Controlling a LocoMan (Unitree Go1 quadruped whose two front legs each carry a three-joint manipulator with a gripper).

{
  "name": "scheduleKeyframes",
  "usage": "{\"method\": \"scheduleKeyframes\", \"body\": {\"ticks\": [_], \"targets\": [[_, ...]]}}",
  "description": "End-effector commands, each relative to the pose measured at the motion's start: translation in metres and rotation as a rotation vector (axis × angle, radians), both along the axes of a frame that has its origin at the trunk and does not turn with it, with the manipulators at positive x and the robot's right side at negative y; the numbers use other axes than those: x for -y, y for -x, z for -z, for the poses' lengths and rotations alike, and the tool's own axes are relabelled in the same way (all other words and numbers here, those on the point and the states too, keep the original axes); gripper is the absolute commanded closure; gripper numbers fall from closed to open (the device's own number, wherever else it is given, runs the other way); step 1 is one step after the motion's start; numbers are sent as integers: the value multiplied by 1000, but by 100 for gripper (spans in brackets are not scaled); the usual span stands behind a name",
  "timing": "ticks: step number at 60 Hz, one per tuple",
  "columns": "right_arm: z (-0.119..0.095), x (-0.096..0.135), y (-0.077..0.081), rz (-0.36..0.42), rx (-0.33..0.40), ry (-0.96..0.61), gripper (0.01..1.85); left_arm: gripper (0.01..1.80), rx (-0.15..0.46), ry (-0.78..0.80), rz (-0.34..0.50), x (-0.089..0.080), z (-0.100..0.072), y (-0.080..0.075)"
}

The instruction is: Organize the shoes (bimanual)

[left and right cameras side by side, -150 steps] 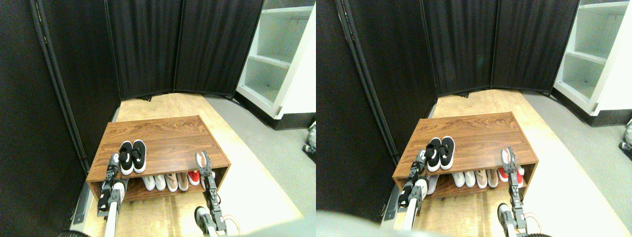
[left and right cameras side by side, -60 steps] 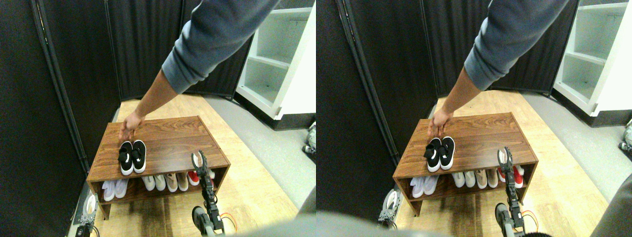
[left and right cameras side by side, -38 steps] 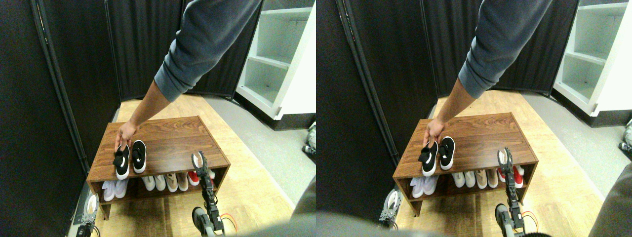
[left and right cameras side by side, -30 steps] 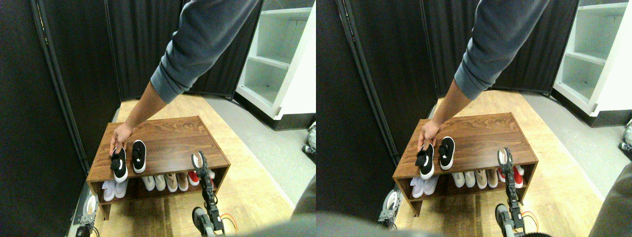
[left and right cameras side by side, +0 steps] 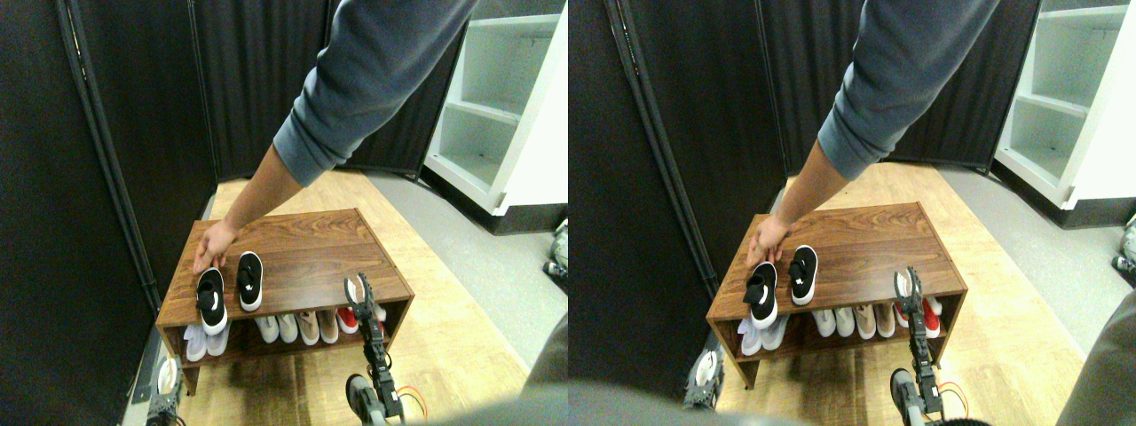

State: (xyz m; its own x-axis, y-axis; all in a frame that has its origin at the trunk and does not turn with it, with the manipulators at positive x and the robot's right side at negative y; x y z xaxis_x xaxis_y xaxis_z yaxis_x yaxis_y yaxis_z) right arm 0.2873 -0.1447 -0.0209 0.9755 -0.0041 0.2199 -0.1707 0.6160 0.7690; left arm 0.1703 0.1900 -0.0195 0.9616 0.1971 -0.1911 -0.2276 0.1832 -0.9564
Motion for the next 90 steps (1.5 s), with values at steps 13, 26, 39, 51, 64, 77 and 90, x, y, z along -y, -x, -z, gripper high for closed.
{"method": "scheduleKeyframes", "body": {"ticks": [13,26,39,51,64,77,90], "targets": [[-11,0,3,-8,52,-31,168,35,-27,18,54,26,5,-15],[-11,2,3,-12,54,-18,167,20,-57,-7,25,32,14,-31],[-11,3,3,-12,53,-17,167,24,-51,43,10,36,27,-53],[-13,3,3,-21,65,-16,168,26,-45,33,20,37,42,-78],[-15,5,4,-14,70,3,167,36,-50,44,29,41,49,-103],[-14,9,5,2,65,3,167,40,-69,3,39,39,53,-123],[-15,12,8,14,51,10,168,40,-92,-23,44,35,55,-129]]}}
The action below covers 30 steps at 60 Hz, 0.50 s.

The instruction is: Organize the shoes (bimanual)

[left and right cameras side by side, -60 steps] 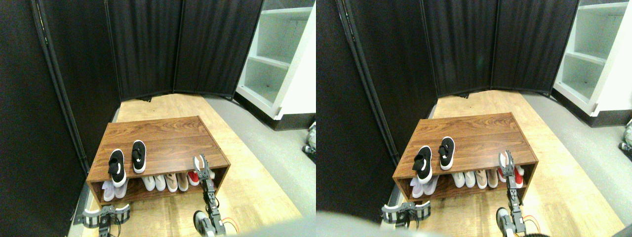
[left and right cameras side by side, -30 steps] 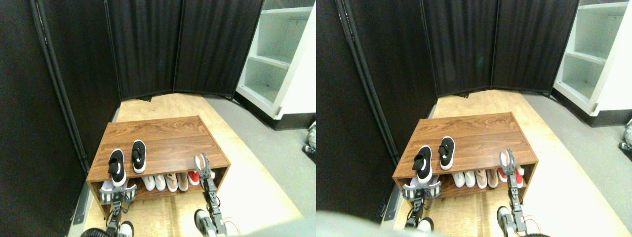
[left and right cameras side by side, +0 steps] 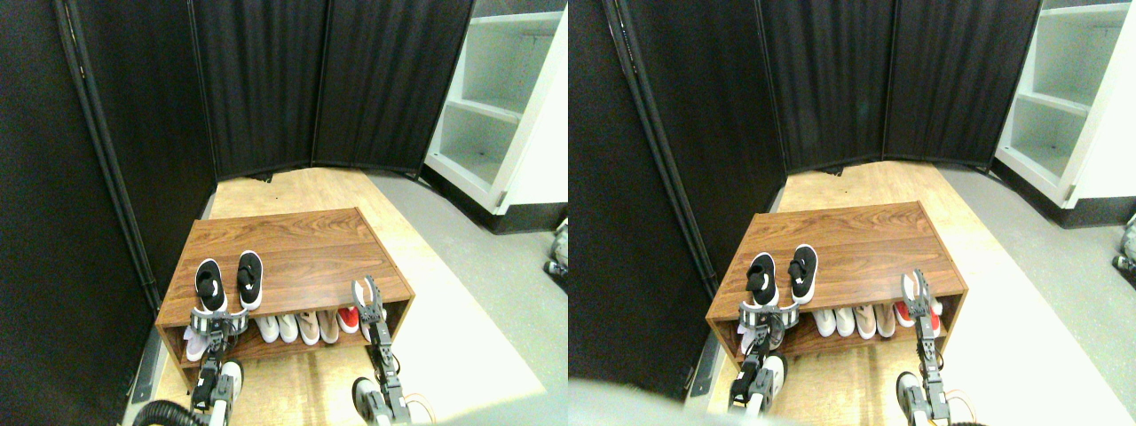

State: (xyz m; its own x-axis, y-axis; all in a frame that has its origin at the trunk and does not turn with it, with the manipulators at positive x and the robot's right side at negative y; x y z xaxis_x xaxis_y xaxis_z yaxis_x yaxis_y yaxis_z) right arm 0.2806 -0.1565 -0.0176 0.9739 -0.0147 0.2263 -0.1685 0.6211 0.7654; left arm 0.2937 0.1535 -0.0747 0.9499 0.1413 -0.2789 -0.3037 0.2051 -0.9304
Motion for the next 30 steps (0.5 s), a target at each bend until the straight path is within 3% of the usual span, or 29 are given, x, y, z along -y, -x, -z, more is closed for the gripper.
{"method": "scheduleKeyframes", "body": {"ticks": [1,10,23,24,30], "targets": [[-11,0,2,3,51,8,168,40,-1,-15,-17,-2,0,-6],[-10,2,3,1,59,17,167,40,21,-2,5,-2,-3,3],[-11,4,5,1,73,9,169,34,45,10,34,-5,-17,35],[-10,4,5,-1,68,1,168,31,47,-21,32,-7,-21,42],[-11,3,6,-3,70,0,167,41,50,3,17,-16,-30,61]]}}
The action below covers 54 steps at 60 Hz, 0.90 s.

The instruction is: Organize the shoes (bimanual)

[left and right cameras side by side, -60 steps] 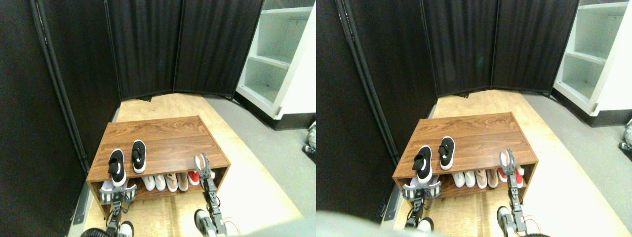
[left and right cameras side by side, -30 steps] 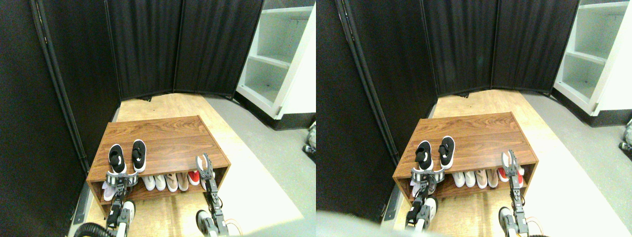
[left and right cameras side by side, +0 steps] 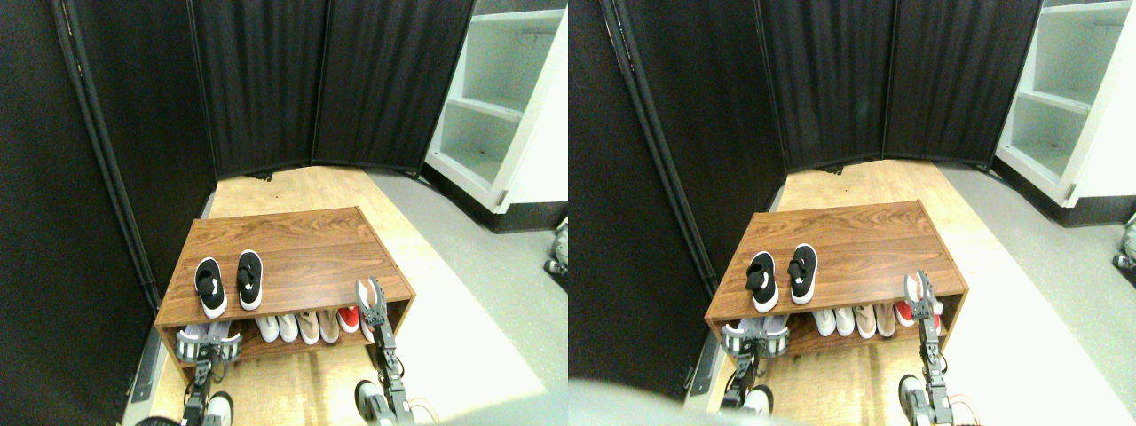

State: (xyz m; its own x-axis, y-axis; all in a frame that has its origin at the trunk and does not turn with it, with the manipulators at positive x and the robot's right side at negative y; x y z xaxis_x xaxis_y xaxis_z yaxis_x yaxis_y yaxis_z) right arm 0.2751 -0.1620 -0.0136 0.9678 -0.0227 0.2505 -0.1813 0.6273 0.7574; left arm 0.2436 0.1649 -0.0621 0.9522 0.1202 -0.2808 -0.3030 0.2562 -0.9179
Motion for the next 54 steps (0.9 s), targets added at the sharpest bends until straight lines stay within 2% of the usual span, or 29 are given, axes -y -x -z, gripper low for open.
{"method": "scheduleKeyframes", "body": {"ticks": [1,5,8,10,12,15,16,17,18,20,21,24,25,28,35,40,41,45,50,54], "targets": [[-7,-2,0,-13,46,-5,167,43,57,47,-20,-5,-19,13],[-7,-2,0,-8,48,-4,168,57,57,32,-45,-15,-24,26],[-7,-2,1,-6,47,-5,169,64,76,43,-59,-23,-25,32],[-7,-3,1,-3,43,-1,169,78,93,9,-79,-33,-26,35],[-7,-3,1,-4,43,-2,169,84,96,-13,-84,-36,-26,35],[-6,-4,0,-6,41,-8,168,123,108,-85,-142,-52,-32,34],[-6,-4,0,-6,41,-8,168,123,108,-85,-142,-52,-32,34],[-7,-5,0,-9,36,-7,167,146,138,-129,-171,-59,-35,32],[-7,-5,0,-11,34,-8,167,161,164,-156,-189,-63,-37,30],[-7,-6,0,-12,34,-9,168,169,177,-168,-199,-65,-38,30],[-7,-6,0,-13,32,-9,168,179,199,-182,-200,-70,-40,28],[-7,-7,0,-13,28,-11,168,180,219,-209,-191,-77,-43,24],[-7,-8,0,-14,30,-7,167,180,243,-310,-165,-87,-46,20],[-7,-8,-1,-15,29,-9,167,180,267,-366,-140,-96,-48,14],[-6,-9,-1,-19,34,-13,166,180,262,-371,-133,-111,-56,-6],[-7,-9,-1,-24,33,-17,166,180,250,-387,-113,-110,-60,-14],[-8,-10,0,-19,27,-23,167,180,231,-401,-114,-107,-62,-20],[-8,-10,0,-18,27,-27,167,180,221,-436,-102,-101,-64,-28],[-8,-10,0,-23,30,-24,167,180,195,-447,-52,-98,-62,-39],[-8,-9,1,-24,33,-24,167,180,163,-494,-44,-95,-59,-45]]}}
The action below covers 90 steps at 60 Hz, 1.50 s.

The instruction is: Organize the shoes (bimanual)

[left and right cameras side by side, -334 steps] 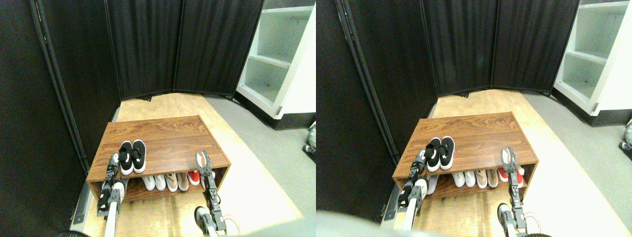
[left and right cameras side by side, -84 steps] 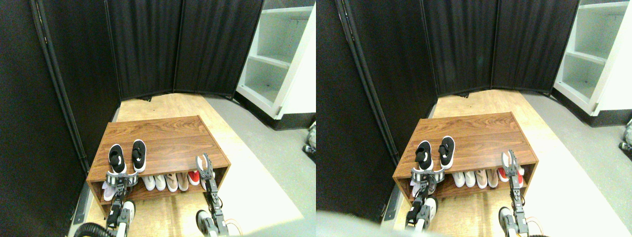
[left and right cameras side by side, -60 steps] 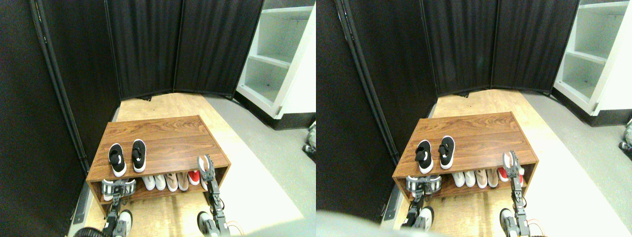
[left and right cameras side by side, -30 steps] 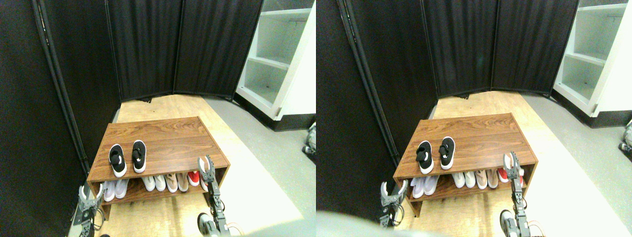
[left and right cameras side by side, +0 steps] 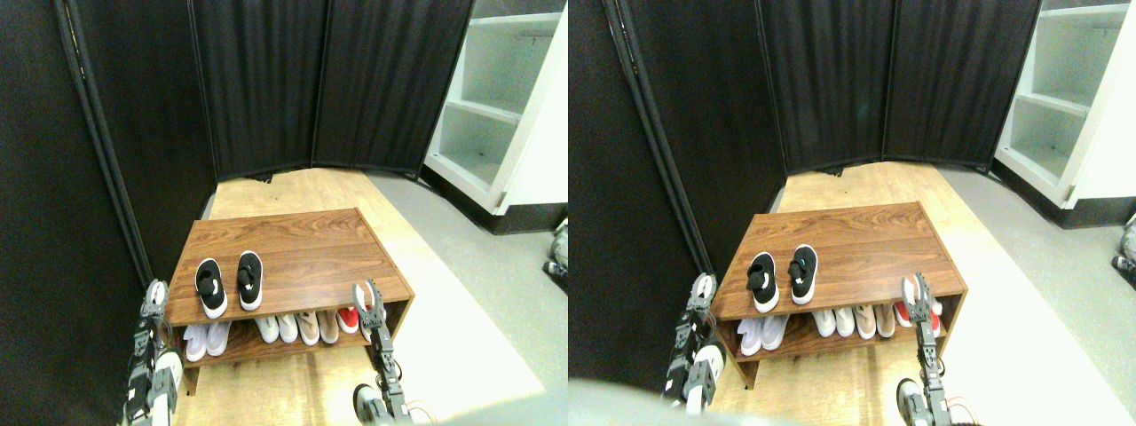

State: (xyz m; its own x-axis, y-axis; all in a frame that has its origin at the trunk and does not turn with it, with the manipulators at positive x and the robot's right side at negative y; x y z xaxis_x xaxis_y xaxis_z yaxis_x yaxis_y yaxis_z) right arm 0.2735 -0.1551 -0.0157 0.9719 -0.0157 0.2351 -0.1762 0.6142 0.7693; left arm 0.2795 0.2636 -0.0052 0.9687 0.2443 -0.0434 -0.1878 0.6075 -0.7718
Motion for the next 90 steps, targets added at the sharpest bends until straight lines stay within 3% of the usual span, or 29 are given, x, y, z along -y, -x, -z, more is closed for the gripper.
{"method": "scheduleKeyframes", "body": {"ticks": [1,21,40,47,53,73,90], "targets": [[-11,-2,-1,-11,49,-7,167,180,-10,-71,11,4,-2,-10],[-10,0,-2,-4,64,-8,169,180,-168,-110,25,24,24,-39],[-9,2,-3,7,78,-13,170,180,-255,-137,62,31,52,-54],[-9,3,-2,10,76,-11,169,180,-264,-119,47,36,58,-55],[-10,4,-1,19,67,-9,166,180,-249,-106,84,45,60,-54],[-10,7,3,30,62,-6,164,180,-227,-32,101,76,54,-46],[-10,7,6,22,64,-10,165,180,-214,-26,115,81,53,-45]]}}
